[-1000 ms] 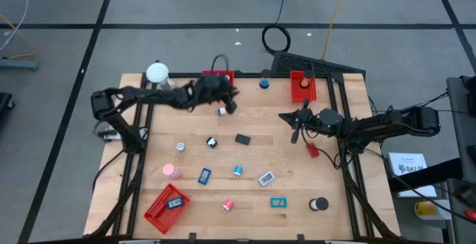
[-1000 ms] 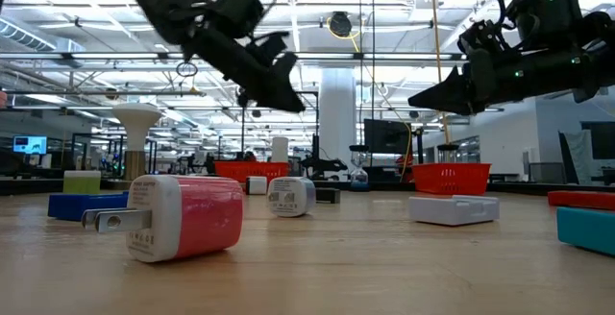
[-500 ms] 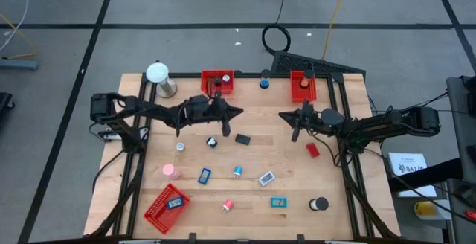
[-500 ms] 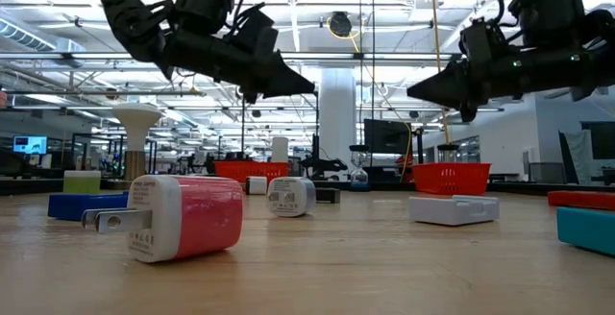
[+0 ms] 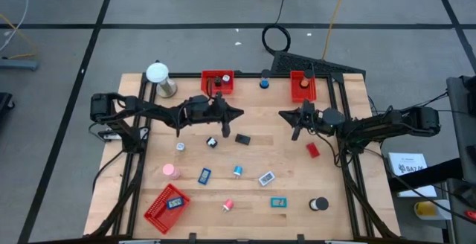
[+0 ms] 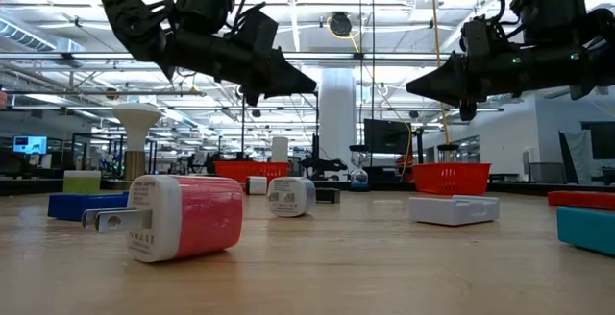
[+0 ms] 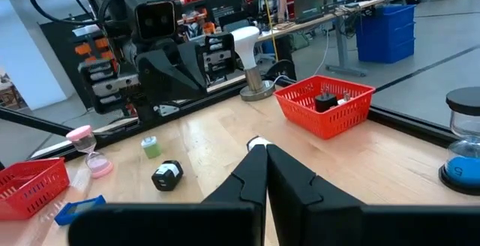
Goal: Pick & Place Office items
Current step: Put the black timer into the bottom red basket
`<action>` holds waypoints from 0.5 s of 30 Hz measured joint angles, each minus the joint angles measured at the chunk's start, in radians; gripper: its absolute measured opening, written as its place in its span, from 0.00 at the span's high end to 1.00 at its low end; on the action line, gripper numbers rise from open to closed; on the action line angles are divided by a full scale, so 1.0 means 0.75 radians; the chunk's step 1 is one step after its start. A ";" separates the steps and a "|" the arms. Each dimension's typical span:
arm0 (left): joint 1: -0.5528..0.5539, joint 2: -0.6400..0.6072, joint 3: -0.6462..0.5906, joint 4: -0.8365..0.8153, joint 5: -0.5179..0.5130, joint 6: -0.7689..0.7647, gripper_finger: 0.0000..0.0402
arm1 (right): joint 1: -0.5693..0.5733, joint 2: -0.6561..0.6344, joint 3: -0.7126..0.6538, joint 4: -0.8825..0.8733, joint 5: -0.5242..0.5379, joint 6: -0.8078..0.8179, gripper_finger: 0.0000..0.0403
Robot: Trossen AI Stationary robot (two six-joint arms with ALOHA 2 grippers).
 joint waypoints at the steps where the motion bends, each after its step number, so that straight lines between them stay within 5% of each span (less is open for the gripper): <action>1: 0.000 0.000 0.004 0.003 -0.001 -0.017 0.93 | 0.000 0.000 0.010 -0.024 0.000 0.007 0.99; 11: -0.001 0.000 0.014 0.014 -0.005 -0.038 0.98 | 0.017 0.001 0.318 -0.723 0.003 0.030 1.00; 15: -0.010 0.000 0.014 0.012 -0.006 -0.035 0.99 | 0.098 0.001 0.451 -1.044 0.109 0.025 1.00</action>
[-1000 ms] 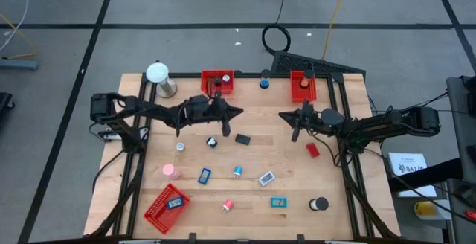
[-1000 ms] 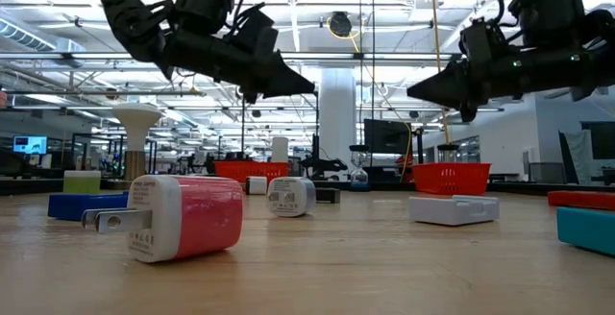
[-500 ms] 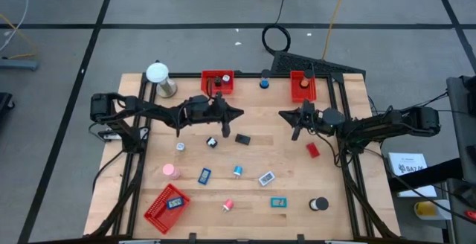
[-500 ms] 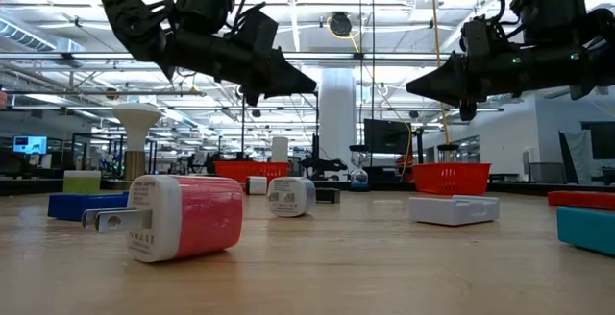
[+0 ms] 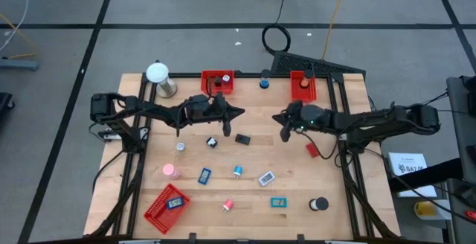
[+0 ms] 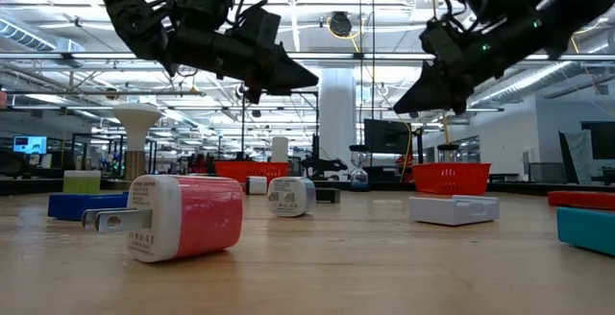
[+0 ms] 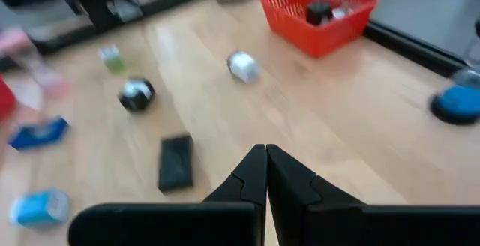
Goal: Pick & Place Office items
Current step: Put the black timer into the bottom red basket
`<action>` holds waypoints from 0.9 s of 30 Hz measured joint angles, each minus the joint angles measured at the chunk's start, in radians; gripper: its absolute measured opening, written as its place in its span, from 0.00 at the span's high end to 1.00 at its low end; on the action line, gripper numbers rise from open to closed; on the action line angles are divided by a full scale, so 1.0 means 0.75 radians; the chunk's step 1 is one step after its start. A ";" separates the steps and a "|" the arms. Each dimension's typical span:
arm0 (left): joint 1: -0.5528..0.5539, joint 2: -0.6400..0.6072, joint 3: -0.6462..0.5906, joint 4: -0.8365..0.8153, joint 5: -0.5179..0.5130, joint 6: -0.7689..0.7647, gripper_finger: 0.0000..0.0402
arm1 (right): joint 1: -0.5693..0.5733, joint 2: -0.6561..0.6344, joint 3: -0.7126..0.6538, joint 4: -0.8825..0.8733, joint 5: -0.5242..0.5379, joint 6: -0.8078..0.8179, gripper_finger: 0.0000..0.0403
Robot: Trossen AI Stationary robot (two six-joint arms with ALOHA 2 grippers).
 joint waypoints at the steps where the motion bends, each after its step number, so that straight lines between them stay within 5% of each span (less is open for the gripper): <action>1: -0.003 0.000 0.000 0.000 0.000 0.010 0.99 | 0.025 0.000 0.029 -0.068 0.034 0.002 1.00; 10: -0.004 0.000 0.001 0.016 -0.002 0.044 0.94 | 0.286 0.026 0.082 -0.342 0.299 0.220 1.00; 27: -0.050 0.000 0.001 0.008 -0.001 0.053 0.95 | 0.561 0.138 0.363 -0.935 0.374 0.636 1.00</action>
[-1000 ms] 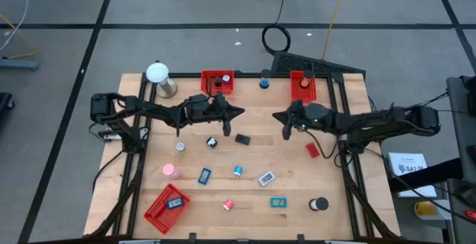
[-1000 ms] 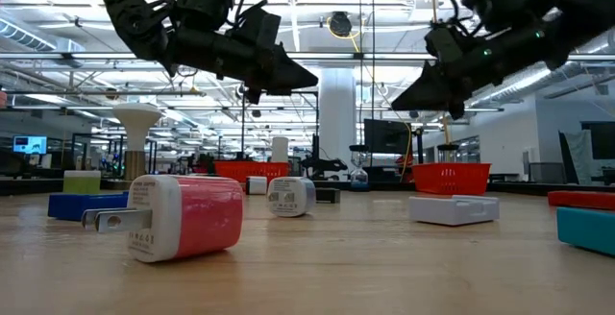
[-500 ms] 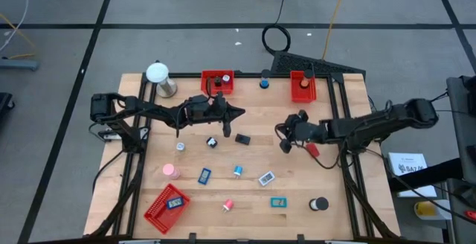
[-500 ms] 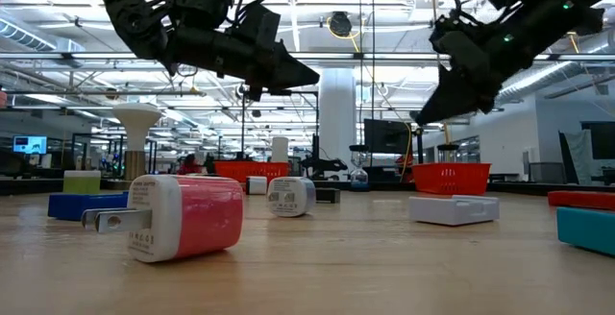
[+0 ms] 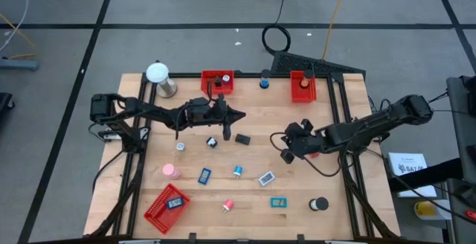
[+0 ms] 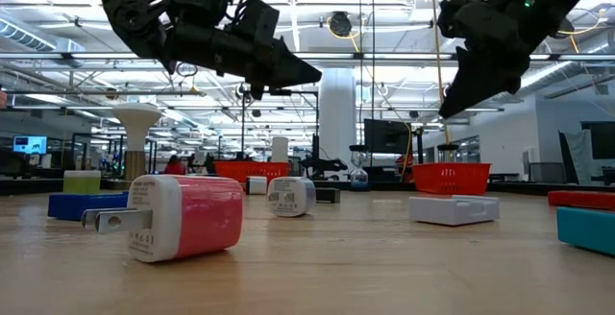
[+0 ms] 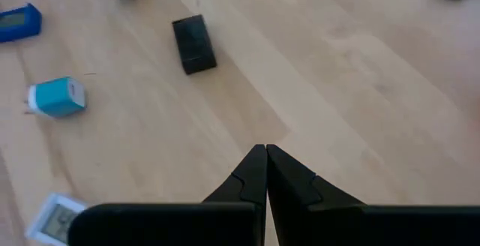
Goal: Pick & Place Office items
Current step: Put the black timer into the bottom red basket
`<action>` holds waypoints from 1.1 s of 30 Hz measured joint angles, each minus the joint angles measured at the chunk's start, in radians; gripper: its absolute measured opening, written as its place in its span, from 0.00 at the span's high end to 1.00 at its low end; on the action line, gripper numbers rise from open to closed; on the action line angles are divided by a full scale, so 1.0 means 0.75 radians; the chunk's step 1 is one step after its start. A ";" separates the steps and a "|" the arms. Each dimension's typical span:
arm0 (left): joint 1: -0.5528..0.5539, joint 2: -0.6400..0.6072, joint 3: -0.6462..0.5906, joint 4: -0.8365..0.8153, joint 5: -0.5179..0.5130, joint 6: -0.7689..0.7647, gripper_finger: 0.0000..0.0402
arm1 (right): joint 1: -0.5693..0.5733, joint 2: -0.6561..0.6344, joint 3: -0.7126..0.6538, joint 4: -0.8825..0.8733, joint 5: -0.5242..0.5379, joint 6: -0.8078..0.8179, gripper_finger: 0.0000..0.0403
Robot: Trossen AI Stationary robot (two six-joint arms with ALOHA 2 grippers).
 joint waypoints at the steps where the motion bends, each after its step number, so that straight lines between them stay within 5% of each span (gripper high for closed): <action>1: -0.001 0.000 0.000 0.000 0.000 0.000 0.94 | 0.014 0.019 0.016 -0.035 0.000 0.024 1.00; 12: -0.002 0.000 0.000 0.008 0.001 -0.001 0.94 | 0.084 0.154 0.129 -0.130 -0.051 0.206 0.89; 24: -0.031 0.001 0.000 -0.020 0.014 -0.145 0.94 | 0.037 0.334 0.128 0.112 -0.107 -0.151 0.68; 33: -0.052 -0.003 0.000 -0.250 -0.041 0.014 0.94 | -0.032 0.389 0.125 0.243 -0.097 -0.401 0.79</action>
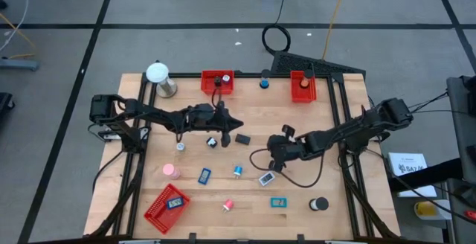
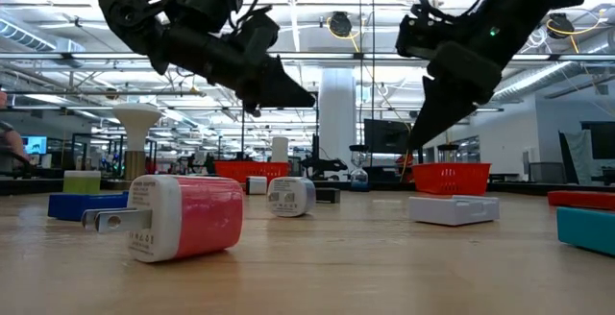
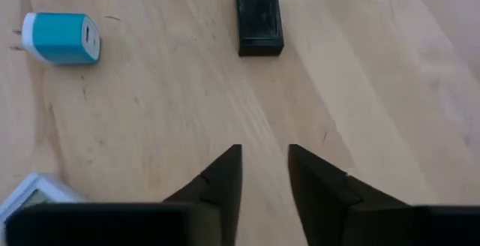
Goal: Pick & Place Office items
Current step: Put the black timer into the bottom red basket
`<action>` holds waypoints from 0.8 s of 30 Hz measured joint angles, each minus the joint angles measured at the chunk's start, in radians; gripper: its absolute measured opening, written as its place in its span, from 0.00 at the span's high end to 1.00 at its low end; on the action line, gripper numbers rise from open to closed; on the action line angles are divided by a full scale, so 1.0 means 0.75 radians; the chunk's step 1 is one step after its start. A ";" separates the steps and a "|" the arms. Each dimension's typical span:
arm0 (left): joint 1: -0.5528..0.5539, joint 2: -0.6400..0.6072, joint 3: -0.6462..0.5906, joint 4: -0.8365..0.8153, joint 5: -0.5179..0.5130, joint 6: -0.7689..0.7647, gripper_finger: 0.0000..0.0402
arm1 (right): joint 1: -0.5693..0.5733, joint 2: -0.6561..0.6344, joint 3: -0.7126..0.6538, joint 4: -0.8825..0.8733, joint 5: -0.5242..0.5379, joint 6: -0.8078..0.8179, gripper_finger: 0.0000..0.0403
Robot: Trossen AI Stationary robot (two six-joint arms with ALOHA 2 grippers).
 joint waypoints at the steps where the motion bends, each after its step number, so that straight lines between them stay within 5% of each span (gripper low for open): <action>1: 0.005 -0.015 0.000 -0.037 -0.011 0.009 0.94 | -0.005 0.000 -0.006 0.023 0.003 -0.026 0.83; 6: 0.034 -0.116 0.002 -0.248 -0.030 -0.004 0.94 | -0.061 -0.008 -0.073 0.232 0.024 -0.194 0.98; 16: 0.023 -0.221 -0.001 -0.444 -0.088 -0.139 0.94 | -0.306 -0.011 -0.186 0.749 -0.271 -0.375 1.00; 24: -0.112 -0.212 -0.278 0.154 -0.087 -0.064 0.99 | -0.296 -0.010 -0.193 0.730 -0.288 -0.239 0.89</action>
